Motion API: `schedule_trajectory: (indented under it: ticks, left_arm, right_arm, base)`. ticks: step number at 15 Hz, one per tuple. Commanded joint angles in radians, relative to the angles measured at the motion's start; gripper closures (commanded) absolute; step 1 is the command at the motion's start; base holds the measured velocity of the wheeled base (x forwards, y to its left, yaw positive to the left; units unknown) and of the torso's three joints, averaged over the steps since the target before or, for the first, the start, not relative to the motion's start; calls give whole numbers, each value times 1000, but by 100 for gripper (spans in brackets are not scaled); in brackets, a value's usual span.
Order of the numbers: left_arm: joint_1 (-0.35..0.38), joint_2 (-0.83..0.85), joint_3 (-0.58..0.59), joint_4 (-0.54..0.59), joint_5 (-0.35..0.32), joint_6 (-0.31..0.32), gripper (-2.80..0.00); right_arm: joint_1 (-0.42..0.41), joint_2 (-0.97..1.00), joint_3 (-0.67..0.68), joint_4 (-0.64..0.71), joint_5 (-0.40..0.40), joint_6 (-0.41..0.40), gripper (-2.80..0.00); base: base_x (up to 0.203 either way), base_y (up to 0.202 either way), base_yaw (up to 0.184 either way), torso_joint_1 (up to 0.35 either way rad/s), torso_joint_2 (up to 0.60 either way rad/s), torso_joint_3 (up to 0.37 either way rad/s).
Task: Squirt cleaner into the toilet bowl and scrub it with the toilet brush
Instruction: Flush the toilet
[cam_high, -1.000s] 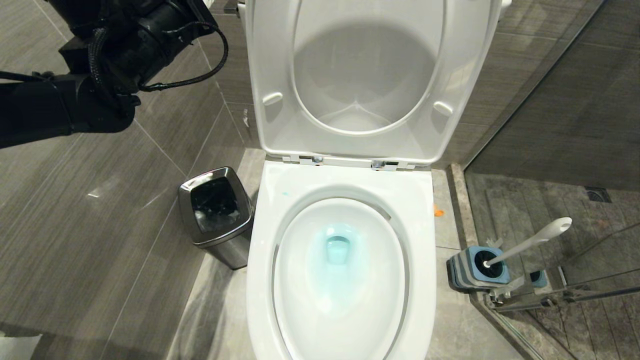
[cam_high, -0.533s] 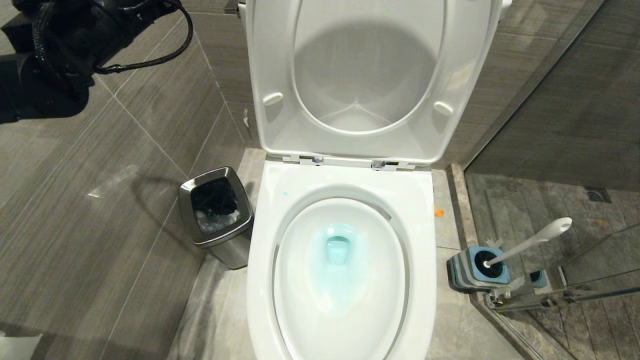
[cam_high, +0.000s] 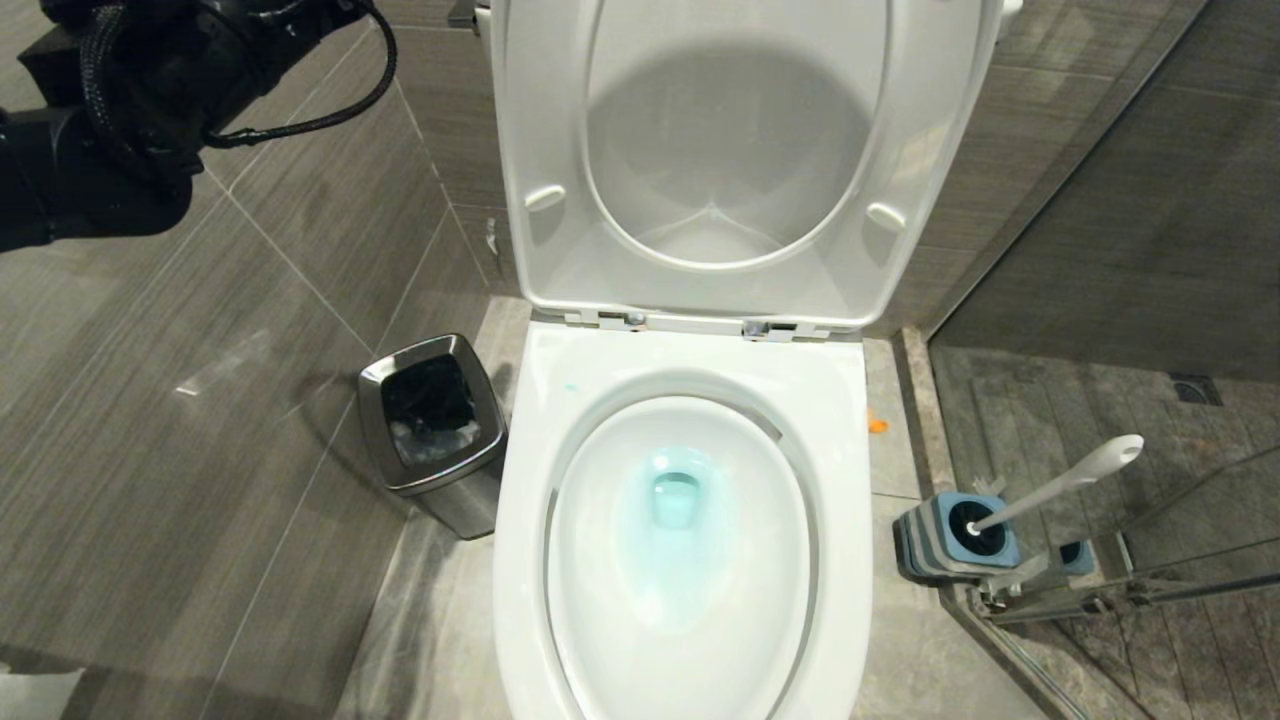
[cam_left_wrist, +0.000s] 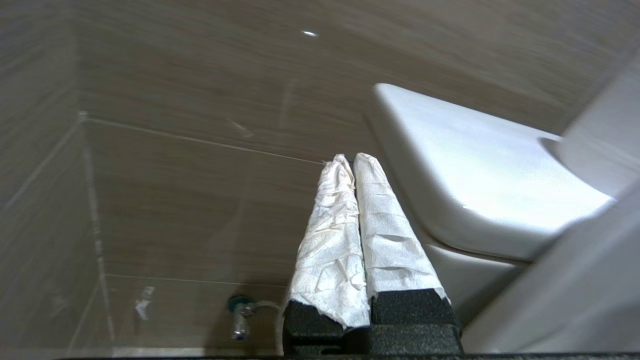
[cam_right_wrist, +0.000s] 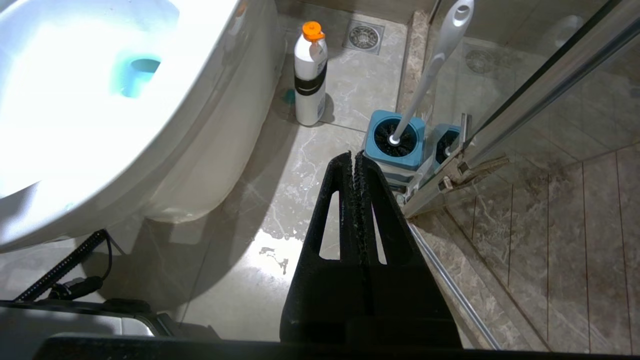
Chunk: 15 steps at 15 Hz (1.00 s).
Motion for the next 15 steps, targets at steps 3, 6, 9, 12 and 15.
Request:
schedule_trajectory:
  ticks: [3, 6, 9, 12, 15]
  left_arm:
    - [-23, 57, 1, -57, 52, -1, 0]
    - [-41, 86, 1, -112, 50, 0, 0]
    - [-57, 97, 1, -139, 39, -9, 0]
    - [-65, 96, 1, -153, -10, -69, 0]
    - [-65, 96, 1, -155, -19, -70, 0]
  right_arm:
    - [0, 1, 1, 0, 0, -1, 0]
    - [0, 1, 0, 0, 0, -1, 0]
    - [0, 1, 1, 0, 0, -1, 0]
    - [0, 1, 1, 0, 0, -1, 0]
    - [0, 1, 0, 0, 0, -1, 0]
  base:
    - [0, 0, 0, 0, 0, 0]
    - [0, 0, 0, 0, 0, 0]
    - [0, 0, 0, 0, 0, 0]
    - [0, 0, 0, 0, 0, 0]
    - [0, 0, 0, 0, 0, 0]
